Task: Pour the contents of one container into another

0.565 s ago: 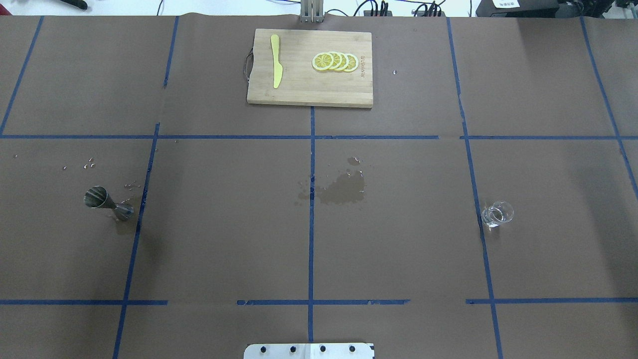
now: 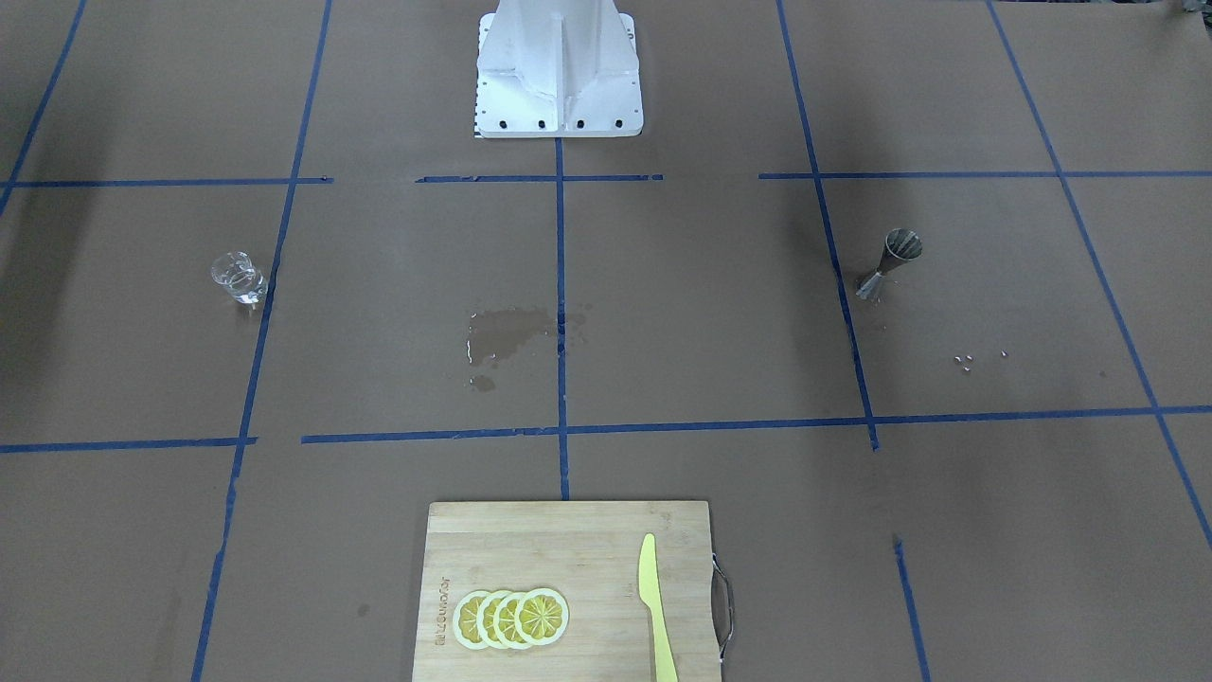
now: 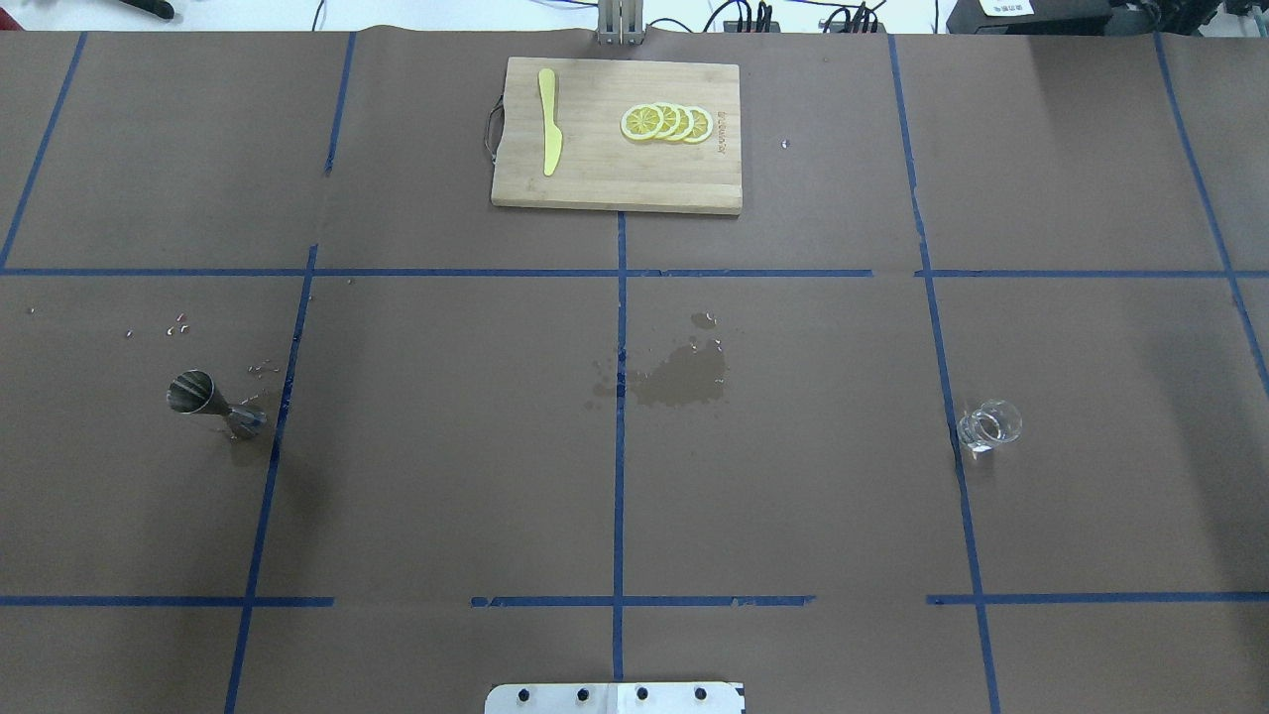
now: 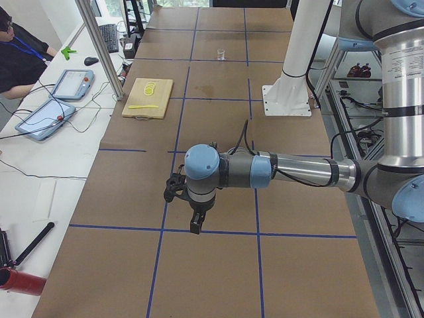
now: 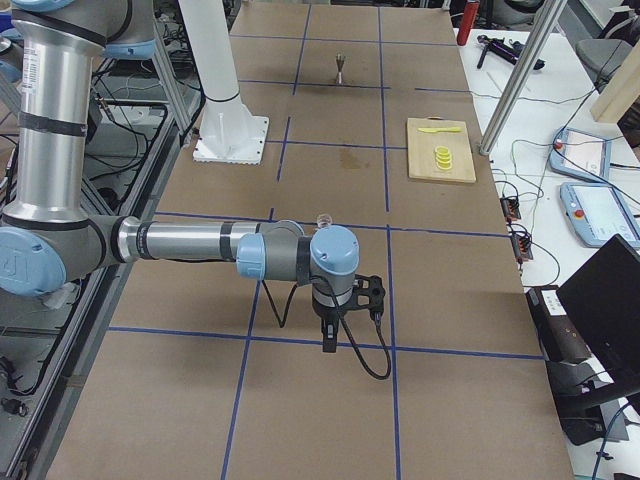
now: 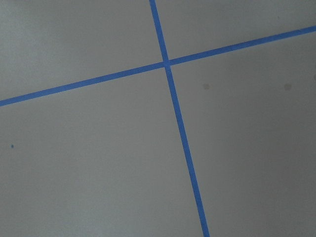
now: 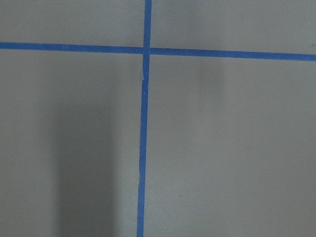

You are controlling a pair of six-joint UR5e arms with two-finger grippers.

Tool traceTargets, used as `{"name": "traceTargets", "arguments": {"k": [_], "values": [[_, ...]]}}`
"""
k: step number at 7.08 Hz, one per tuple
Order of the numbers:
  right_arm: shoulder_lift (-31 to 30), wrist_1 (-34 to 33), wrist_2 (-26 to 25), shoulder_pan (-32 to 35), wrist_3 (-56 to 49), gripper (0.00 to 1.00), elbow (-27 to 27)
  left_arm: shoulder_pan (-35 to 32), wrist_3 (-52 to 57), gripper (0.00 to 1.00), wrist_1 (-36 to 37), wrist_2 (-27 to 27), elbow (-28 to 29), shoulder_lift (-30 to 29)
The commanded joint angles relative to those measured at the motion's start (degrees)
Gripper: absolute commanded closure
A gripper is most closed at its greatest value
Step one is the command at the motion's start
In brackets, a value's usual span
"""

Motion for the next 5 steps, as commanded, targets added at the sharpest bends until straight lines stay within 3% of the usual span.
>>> {"name": "traceTargets", "arguments": {"k": [1, 3, 5], "values": [[0.32, 0.78, 3.62, -0.23, 0.35, 0.0, 0.98, 0.02, -0.52, 0.0, -0.07, -0.77, -0.47, -0.42], [-0.28, 6.39, 3.73, -0.14, 0.53, 0.0, 1.08, 0.02, -0.53, 0.0, -1.55, -0.52, 3.53, -5.75], [-0.46, 6.67, 3.55, -0.14, 0.44, 0.0, 1.43, 0.11, -0.7, 0.0, -5.83, -0.87, 4.44, -6.66]]}}
